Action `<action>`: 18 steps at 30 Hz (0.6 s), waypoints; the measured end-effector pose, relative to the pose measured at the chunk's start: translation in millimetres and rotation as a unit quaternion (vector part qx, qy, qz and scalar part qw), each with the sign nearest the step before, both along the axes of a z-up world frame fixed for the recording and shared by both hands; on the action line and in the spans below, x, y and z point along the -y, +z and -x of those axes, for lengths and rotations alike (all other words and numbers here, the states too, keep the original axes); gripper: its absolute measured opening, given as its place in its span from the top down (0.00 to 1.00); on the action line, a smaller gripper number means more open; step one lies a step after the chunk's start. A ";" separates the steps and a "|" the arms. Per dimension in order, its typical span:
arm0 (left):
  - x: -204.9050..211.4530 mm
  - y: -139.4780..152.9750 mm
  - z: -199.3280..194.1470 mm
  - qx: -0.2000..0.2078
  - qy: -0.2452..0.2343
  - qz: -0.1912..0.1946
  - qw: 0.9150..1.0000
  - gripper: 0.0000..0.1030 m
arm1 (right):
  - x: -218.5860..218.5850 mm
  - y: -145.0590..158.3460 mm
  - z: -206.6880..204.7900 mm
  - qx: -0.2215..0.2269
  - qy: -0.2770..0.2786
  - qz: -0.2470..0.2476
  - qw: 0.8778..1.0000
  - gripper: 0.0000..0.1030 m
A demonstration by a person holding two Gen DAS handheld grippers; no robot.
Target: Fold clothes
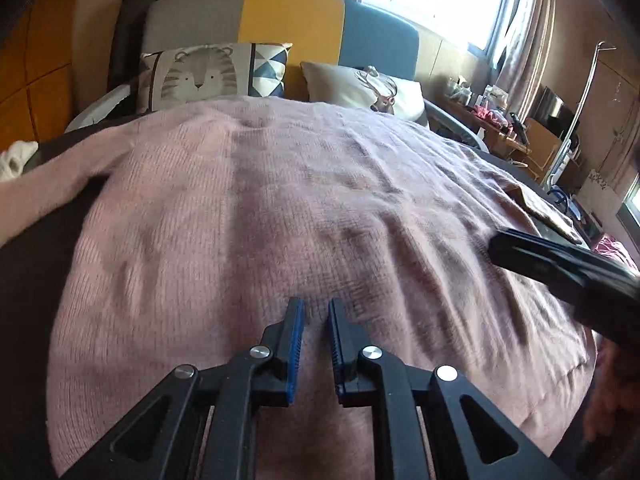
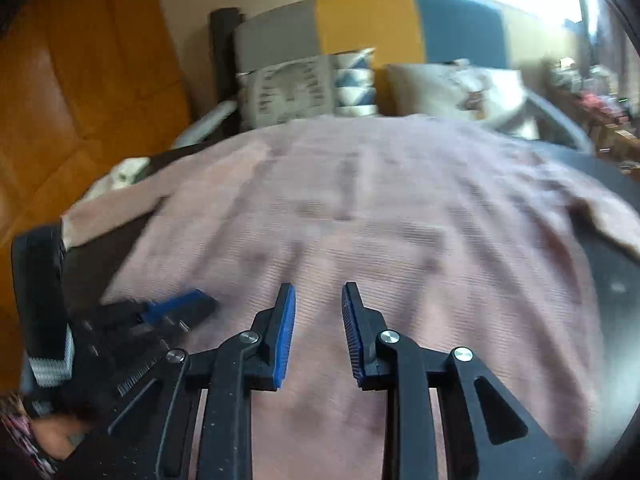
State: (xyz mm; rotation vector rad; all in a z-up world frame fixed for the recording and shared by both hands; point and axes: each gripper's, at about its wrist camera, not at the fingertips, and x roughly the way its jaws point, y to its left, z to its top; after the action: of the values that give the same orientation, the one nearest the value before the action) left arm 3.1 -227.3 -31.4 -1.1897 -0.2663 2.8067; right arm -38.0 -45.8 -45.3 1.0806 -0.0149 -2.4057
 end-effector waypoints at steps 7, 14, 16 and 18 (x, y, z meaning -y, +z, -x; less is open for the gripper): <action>12.3 -6.5 -5.8 -0.022 -0.009 -0.046 0.999 0.88 | 3.5 -28.7 11.8 0.031 0.005 -0.012 0.999 0.89; 15.0 -4.6 -4.3 -0.023 -0.007 -0.059 0.998 0.88 | -91.4 -25.4 2.3 0.061 -0.105 0.041 0.992 0.90; 14.8 -3.9 -6.3 -0.023 -0.006 -0.057 0.998 0.88 | -112.3 -26.6 0.0 0.067 -0.112 0.074 0.989 0.92; 14.6 -3.2 -6.8 -0.023 -0.007 -0.054 0.998 0.88 | -118.6 -21.4 -1.4 0.071 -0.119 0.083 0.987 0.93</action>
State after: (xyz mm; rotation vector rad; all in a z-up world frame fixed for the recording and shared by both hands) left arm 9.9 -241.9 -34.6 -1.0997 -0.3999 2.7640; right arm -36.6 72.8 -66.6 1.2278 -0.4068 -2.4755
